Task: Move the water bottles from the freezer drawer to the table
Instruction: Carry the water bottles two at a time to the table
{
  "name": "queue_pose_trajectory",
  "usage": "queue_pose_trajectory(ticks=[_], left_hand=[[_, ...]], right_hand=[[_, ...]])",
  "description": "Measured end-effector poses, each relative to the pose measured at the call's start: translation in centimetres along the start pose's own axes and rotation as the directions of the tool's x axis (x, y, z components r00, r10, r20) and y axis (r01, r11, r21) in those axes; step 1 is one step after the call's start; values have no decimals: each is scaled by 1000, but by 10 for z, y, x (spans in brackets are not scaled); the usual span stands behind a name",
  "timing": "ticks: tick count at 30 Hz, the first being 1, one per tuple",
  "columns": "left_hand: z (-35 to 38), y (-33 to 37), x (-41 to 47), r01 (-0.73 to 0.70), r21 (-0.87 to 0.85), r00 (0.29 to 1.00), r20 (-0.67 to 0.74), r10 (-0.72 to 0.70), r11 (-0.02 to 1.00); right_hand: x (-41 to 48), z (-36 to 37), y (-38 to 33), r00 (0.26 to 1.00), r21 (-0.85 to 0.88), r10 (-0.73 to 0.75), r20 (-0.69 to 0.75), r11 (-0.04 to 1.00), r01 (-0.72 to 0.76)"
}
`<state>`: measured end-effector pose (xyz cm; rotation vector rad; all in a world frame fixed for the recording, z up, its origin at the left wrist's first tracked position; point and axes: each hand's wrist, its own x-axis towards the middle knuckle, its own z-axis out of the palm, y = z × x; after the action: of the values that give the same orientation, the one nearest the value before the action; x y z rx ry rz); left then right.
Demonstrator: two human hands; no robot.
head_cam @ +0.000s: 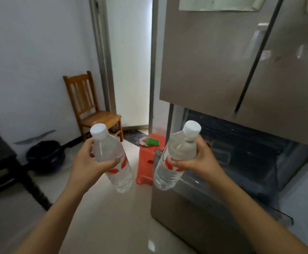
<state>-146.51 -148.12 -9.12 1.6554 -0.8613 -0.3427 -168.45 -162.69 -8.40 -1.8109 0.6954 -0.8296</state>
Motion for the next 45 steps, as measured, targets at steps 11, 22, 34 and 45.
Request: queue_pose_trajectory(ticks=[11,22,34,45], left_hand=[[-156,-55,-136,281,179,900,-391,-194,943],[-324,-89,-271,446,93,727,-618,-300,890],[-487,-118,-409,518,64,574,-766,-291,853],[-594,-156,-427,589,28,468,-826,-313,808]], right_hand=[[-29,172,-13,835,-147,41,549,988,48],[-100,349,-72,663,-88,-26,748,987,138],[-213,529,-125,488,-54,16,873,997,64],[-216,661,-158,397,-17,-30,917,993,115]])
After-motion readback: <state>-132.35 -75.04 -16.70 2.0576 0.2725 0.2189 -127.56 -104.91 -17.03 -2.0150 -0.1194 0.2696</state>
